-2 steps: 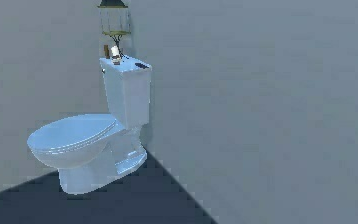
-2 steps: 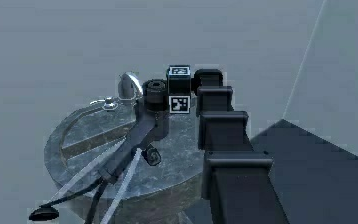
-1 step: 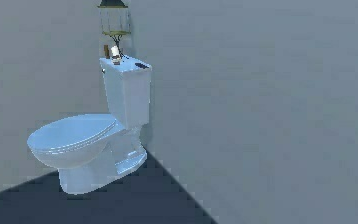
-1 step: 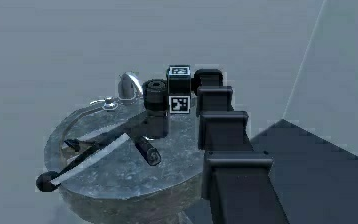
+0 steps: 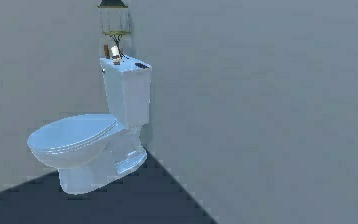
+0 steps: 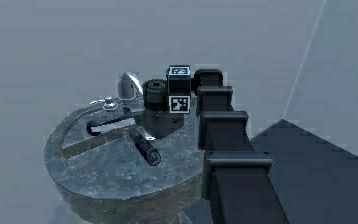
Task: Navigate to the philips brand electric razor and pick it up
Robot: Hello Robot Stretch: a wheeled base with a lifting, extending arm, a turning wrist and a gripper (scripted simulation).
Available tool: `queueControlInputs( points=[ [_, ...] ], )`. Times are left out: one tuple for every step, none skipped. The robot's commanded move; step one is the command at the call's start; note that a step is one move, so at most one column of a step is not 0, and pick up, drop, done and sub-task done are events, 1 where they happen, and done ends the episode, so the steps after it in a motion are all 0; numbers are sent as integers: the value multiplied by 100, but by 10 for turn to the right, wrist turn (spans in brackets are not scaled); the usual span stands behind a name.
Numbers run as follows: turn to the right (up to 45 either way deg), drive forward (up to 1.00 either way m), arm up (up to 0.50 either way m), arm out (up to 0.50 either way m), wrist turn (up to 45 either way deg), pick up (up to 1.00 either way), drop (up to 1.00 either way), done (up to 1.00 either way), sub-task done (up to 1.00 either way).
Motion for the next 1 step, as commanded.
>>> queueControlInputs(
  points=[
    [0, 0, 0, 0, 270, 0, 0, 0, 0]
  ],
)
